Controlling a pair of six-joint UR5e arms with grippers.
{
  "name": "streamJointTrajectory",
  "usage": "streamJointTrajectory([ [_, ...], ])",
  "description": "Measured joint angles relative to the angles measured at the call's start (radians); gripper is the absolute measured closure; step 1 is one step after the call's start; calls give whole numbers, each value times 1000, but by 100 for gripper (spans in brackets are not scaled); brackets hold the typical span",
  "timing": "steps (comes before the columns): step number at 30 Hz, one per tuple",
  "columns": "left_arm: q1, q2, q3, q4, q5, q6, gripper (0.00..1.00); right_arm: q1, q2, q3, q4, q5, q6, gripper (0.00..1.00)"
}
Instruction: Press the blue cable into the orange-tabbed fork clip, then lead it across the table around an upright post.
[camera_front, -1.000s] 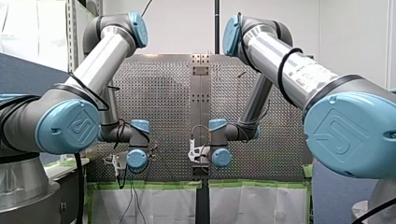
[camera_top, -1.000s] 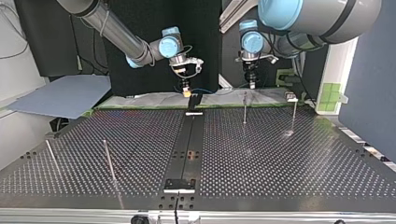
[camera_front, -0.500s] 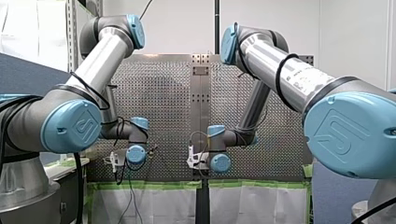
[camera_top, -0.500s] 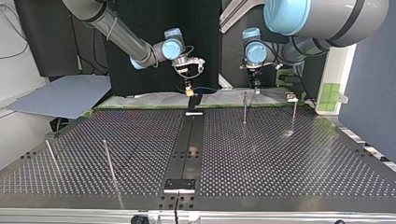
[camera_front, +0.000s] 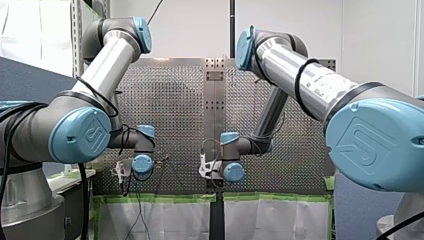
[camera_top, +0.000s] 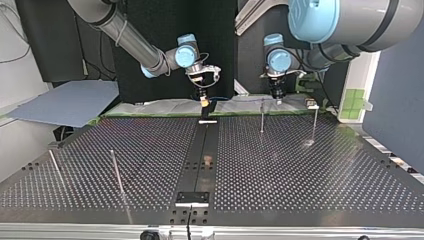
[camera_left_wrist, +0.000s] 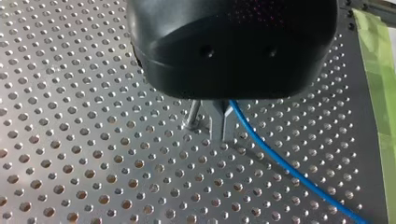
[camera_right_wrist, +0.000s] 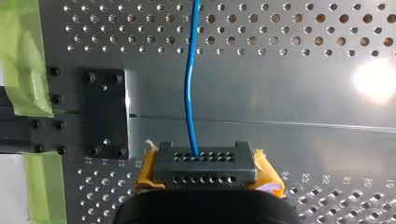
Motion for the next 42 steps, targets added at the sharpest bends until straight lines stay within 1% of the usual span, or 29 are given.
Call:
streamJointTrajectory([
  [4, 26, -1, 1, 3, 15, -20, 98, 0, 12, -5, -1, 0, 0, 100],
  [9, 41, -9, 2, 4, 22, -36, 98, 0, 22, -12, 1, -1, 0, 100],
  [18, 48, -88, 35, 21, 37, -48, 98, -7, 27, -19, 3, -3, -1, 100],
  [22, 50, -121, 73, -7, 49, -55, 98, -9, 28, -22, 3, -3, -2, 100],
  [25, 51, -127, 97, -38, 54, -55, 98, -11, 29, -26, 3, -3, -2, 100],
  [28, 53, -128, 109, -58, 57, -56, 98, -11, 29, -32, 5, -4, -2, 100],
  [33, 56, -124, 114, -67, 61, -55, 98, -13, 31, -45, 15, -4, -2, 100],
  [36, 59, -108, 115, -72, 62, -55, 98, -15, 31, -53, 23, -5, -2, 100],
  [42, 61, -56, 117, -83, 71, -65, 98, -22, 32, -71, 34, -3, 1, 100],
])
